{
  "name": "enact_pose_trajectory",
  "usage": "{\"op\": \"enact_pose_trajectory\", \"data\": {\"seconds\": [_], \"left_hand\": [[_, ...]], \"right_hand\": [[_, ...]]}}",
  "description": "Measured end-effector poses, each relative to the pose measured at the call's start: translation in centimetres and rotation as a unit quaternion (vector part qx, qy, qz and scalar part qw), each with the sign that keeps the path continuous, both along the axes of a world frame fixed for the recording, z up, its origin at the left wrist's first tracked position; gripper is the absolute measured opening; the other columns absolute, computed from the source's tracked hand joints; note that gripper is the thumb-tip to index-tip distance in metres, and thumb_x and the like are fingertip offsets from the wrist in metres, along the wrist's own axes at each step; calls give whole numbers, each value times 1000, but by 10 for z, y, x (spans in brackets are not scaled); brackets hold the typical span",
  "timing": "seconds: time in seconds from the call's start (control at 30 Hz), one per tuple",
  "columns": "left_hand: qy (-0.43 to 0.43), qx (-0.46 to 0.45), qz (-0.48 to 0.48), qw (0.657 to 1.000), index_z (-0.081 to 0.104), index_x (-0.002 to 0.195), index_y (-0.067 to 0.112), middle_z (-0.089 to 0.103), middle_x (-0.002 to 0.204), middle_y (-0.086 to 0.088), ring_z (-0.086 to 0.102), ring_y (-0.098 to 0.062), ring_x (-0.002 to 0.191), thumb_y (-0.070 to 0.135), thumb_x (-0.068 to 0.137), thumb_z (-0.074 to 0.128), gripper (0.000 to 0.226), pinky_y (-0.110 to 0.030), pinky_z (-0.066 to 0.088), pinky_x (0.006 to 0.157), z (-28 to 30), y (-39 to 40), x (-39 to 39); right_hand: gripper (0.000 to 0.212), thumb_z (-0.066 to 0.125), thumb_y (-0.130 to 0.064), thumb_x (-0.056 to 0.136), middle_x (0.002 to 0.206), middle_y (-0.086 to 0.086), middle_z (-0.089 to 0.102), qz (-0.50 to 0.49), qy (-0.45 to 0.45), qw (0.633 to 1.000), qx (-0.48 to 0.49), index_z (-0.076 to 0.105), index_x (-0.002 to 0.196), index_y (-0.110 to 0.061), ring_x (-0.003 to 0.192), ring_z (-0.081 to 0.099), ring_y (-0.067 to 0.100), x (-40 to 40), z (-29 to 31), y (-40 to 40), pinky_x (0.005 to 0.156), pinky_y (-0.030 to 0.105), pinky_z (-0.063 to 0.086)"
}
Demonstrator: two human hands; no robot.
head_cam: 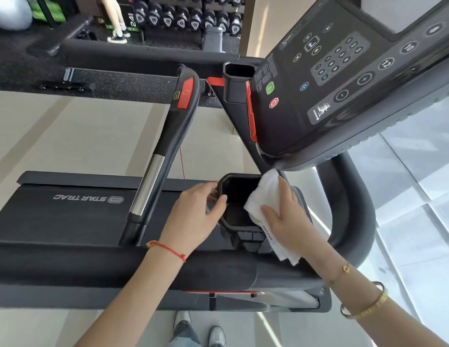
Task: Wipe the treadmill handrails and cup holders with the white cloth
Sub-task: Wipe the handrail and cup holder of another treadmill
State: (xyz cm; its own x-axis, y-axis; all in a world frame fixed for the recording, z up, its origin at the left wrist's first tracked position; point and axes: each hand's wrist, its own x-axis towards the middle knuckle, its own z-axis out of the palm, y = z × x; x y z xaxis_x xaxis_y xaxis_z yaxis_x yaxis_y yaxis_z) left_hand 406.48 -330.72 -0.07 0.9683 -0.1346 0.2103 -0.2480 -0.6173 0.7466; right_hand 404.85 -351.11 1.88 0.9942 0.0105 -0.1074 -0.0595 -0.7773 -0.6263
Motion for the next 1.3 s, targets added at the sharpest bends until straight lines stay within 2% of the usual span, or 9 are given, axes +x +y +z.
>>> {"op": "enact_pose_trajectory", "data": {"seconds": [0.23,0.4,0.63,0.73,0.87,1.03,1.13,1.23,1.3], "left_hand": [[3,1,-3,1000,67,109,25,68,91,14,63,-1,84,36,91,54,25,-32,56,78,2,0,-1],[8,-4,-1,1000,67,109,27,67,91,15,63,-1,84,39,90,52,27,-33,57,78,2,0,0],[16,-5,-2,1000,65,113,28,66,94,15,63,-3,86,40,90,50,30,-35,56,80,4,0,-2],[16,-4,-4,1000,65,112,24,65,92,12,63,-7,85,38,90,52,29,-37,56,78,4,0,-1],[10,4,6,1000,65,105,19,65,89,8,63,-10,80,37,89,54,26,-38,55,73,4,-1,-1],[19,-9,4,1000,65,115,22,67,97,9,64,-10,90,35,91,56,29,-38,56,81,3,1,-2],[16,-6,1,1000,66,116,25,67,96,12,63,-6,89,37,91,55,30,-35,56,82,2,1,-1],[9,1,-3,1000,67,113,24,68,94,12,63,-3,87,36,92,55,27,-33,56,80,2,1,-1],[3,3,-7,1000,68,112,23,68,94,13,63,-2,86,34,92,56,25,-30,56,80,2,2,-1]], "right_hand": [[58,48,-17,97,133,12,46,25,36,999,2,18,147,-13,97,42,17,26,15,-2,77,23,30],[45,44,-18,99,118,17,53,-19,1,1000,-12,26,137,-4,73,48,12,-3,1,2,51,13,33],[67,52,-5,92,145,4,33,173,-107,964,-170,21,150,-17,133,30,24,31,14,4,96,20,21],[60,52,-12,95,141,-1,43,257,-101,936,-218,28,149,-23,128,40,21,59,20,16,105,27,26],[45,51,-17,97,127,-3,55,332,-93,920,-188,43,140,-27,113,53,21,75,24,33,97,37,38],[69,58,-20,90,139,-6,45,271,-115,934,-204,25,150,-31,122,43,19,58,16,9,101,26,28],[77,62,-19,90,146,-1,33,174,-58,979,-89,17,152,-32,123,36,17,38,12,-10,89,10,19],[71,54,-20,96,154,2,28,85,-31,996,-13,12,152,-30,121,43,24,20,8,-12,84,15,23],[65,50,-19,98,146,9,41,52,-34,998,1,15,152,-25,124,46,29,11,9,-12,81,16,25]]}}
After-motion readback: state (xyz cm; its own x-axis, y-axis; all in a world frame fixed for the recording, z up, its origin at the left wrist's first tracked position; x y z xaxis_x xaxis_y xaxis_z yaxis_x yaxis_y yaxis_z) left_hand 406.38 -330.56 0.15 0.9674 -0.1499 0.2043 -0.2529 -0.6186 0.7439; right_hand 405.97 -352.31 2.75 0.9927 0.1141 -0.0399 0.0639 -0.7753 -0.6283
